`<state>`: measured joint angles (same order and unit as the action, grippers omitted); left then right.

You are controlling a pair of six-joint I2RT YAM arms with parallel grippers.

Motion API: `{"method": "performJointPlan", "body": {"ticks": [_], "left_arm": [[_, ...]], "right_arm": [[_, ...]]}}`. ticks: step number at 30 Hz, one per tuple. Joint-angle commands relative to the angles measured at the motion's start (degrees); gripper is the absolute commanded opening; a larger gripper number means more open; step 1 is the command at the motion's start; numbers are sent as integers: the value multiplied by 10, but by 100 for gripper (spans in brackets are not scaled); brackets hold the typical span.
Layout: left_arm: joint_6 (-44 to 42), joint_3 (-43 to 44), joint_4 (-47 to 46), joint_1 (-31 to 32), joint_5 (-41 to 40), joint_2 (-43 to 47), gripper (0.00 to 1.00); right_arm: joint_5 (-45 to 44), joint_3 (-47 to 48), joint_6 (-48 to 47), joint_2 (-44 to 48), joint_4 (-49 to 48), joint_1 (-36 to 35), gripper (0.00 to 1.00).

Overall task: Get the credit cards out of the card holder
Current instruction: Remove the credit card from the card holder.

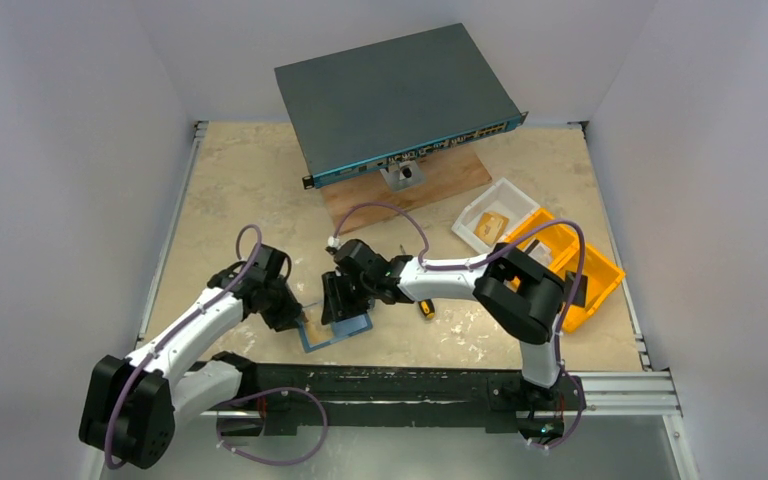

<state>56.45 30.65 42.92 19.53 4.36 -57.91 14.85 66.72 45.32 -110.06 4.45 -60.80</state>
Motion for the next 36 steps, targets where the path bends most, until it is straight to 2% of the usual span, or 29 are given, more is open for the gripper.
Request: {"method": "performJointPlan", "body": {"ticks": [1, 18, 36], "left_arm": [[13, -15, -48, -4, 18, -22, 24], [8, -25, -60, -4, 10, -42, 0], [7, -24, -114, 0, 62, -95, 0]], "right_arm": [[21, 21, 10, -3, -35, 0, 37], [27, -5, 22, -25, -63, 6, 36], [73, -38, 45, -47, -123, 17, 36]]}}
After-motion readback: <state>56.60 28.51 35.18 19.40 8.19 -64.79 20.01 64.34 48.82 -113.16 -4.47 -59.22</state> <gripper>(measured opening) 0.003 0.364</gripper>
